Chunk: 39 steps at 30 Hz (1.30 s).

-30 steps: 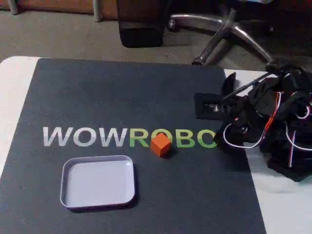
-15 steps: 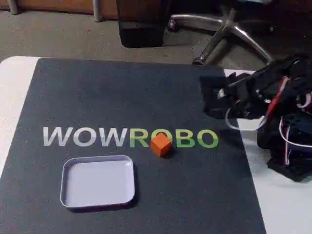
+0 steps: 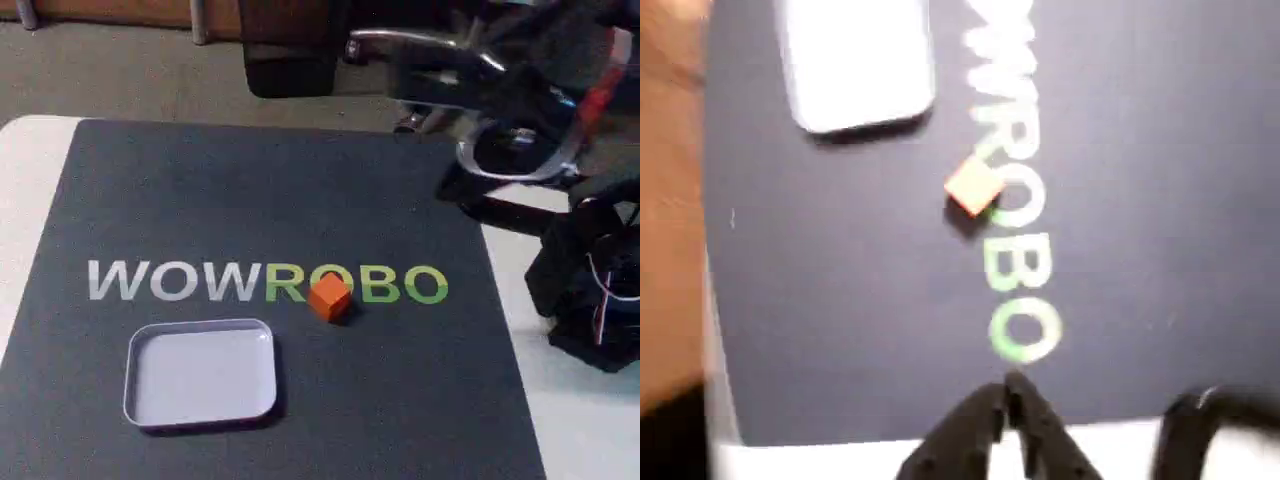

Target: Move blocks one by one until all three blocks are in the tray.

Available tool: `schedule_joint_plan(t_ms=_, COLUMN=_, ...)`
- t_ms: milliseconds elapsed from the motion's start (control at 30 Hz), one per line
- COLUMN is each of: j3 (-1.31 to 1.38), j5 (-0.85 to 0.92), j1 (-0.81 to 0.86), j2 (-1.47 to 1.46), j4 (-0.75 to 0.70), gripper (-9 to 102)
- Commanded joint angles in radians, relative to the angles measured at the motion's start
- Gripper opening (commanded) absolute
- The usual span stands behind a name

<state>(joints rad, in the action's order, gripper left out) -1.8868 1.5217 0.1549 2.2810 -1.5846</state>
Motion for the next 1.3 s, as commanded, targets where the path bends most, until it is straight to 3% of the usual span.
schedule_joint_plan(t_ms=0, j3=0.167, j5=-0.071, j1=-0.006, j2=-0.229, j4=-0.011, gripper=-3)
schedule_joint_plan(t_ms=233, j3=0.141, j5=-0.101, j1=0.038, j2=-0.370, j4=0.080, gripper=2)
schedule_joint_plan(t_ms=733, j3=-0.222, j5=-0.097, j1=0.063, j2=-0.370, j4=0.468, gripper=13)
schedule_joint_plan(t_ms=1267, j3=-0.207, j5=-0.296, j1=0.064, j2=-0.522, j4=0.604, gripper=20)
